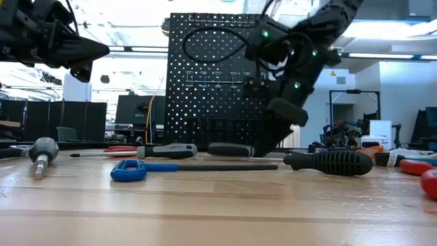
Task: Hang tools onto peg board
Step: Put the ratchet wrench into the wire basket on the pegboard
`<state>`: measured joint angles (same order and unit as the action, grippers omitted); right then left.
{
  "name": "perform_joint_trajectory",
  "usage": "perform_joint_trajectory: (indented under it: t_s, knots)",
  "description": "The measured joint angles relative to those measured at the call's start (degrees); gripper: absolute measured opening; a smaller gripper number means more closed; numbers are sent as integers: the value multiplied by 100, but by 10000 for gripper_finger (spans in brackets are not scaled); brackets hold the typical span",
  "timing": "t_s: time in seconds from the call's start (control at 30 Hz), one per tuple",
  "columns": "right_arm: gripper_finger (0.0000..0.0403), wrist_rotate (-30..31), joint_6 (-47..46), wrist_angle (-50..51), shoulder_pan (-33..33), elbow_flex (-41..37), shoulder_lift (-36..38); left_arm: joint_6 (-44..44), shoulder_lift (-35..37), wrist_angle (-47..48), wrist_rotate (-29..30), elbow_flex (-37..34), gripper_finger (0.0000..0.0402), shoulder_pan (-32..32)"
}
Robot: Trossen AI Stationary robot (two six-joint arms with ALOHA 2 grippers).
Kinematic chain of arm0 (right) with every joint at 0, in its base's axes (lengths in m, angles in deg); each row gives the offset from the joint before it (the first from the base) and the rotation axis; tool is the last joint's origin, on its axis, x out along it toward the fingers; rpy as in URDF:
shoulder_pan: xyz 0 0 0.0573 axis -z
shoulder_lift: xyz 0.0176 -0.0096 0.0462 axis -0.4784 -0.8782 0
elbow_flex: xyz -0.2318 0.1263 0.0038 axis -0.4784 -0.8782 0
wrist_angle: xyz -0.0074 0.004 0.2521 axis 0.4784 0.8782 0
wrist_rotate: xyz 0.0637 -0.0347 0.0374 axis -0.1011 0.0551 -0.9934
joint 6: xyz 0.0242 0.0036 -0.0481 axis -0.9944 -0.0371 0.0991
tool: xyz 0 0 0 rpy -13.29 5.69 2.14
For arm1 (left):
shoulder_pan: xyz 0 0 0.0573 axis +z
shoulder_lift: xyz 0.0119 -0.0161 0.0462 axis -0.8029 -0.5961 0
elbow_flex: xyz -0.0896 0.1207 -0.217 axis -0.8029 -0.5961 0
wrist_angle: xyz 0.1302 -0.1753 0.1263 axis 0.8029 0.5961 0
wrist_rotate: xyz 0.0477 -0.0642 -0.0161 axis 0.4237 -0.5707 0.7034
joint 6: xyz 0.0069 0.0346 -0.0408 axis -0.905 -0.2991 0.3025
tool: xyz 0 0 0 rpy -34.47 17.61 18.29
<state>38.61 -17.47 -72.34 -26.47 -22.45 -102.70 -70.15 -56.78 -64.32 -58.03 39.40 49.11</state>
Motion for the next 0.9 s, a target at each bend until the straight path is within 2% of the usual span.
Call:
perform_joint_trajectory:
  t_s: [0.2,0.4,0.53,0.67,0.9]
  knots:
    - [25,846,1055,707,-63,1285,176,280,0,41,-329,0,12,-4]
    - [25,1334,2540,1045,386,2323,99,403,0,58,-400,0,12,-31]
    - [25,1332,2856,1072,913,2431,103,383,0,76,-402,0,12,-94]
    - [25,816,3084,1042,1334,2400,-55,362,0,78,-402,0,12,-127]
    - [36,1002,3242,1106,1662,2426,-365,278,1,74,-403,0,12,-127]
